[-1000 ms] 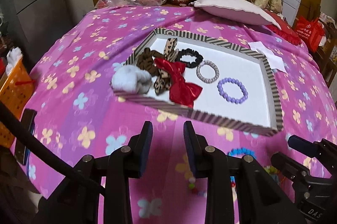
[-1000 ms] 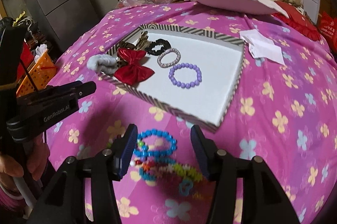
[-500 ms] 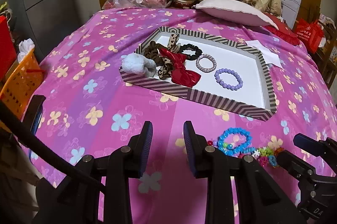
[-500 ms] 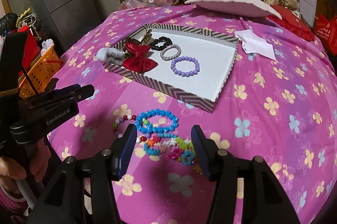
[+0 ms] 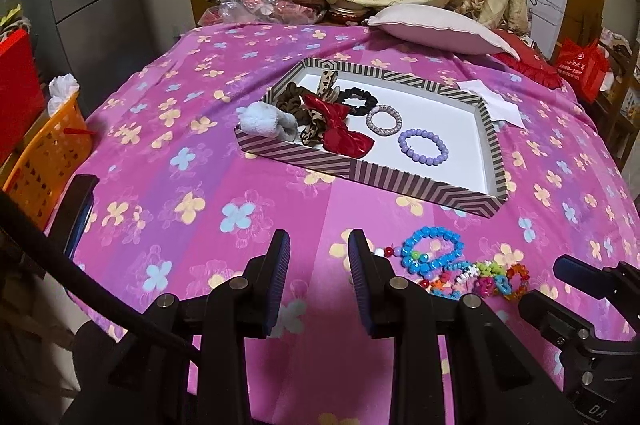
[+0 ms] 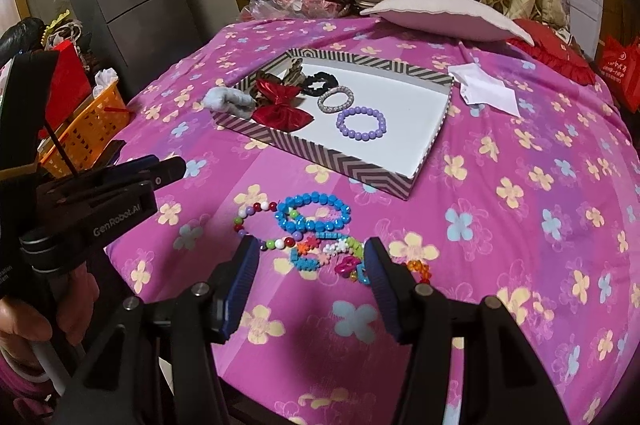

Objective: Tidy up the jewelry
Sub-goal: 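Move both tools back toward the multicolour bead bracelets on the bedspread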

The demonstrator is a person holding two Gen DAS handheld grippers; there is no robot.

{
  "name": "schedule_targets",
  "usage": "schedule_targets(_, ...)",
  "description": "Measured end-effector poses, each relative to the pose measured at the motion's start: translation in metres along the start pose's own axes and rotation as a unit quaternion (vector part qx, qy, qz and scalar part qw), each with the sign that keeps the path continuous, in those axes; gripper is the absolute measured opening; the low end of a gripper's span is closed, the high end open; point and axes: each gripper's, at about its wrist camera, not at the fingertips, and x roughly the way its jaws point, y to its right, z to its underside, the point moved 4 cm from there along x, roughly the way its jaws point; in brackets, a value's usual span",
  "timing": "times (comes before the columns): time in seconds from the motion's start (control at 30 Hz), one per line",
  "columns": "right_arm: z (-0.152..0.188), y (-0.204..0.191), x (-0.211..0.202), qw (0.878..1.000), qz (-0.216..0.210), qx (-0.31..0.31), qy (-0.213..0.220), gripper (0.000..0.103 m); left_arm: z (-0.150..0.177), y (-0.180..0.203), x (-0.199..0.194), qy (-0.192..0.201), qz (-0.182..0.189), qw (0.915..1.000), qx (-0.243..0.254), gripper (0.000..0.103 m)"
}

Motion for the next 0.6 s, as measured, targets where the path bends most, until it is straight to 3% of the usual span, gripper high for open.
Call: schedule_targets(0.6,0.008,-0.009,-0.013,1.0,-0.004,-0.013,0.002,0.062,0.011,0.007,-0.018,0.002,0.001,1.0,0.009,0.052)
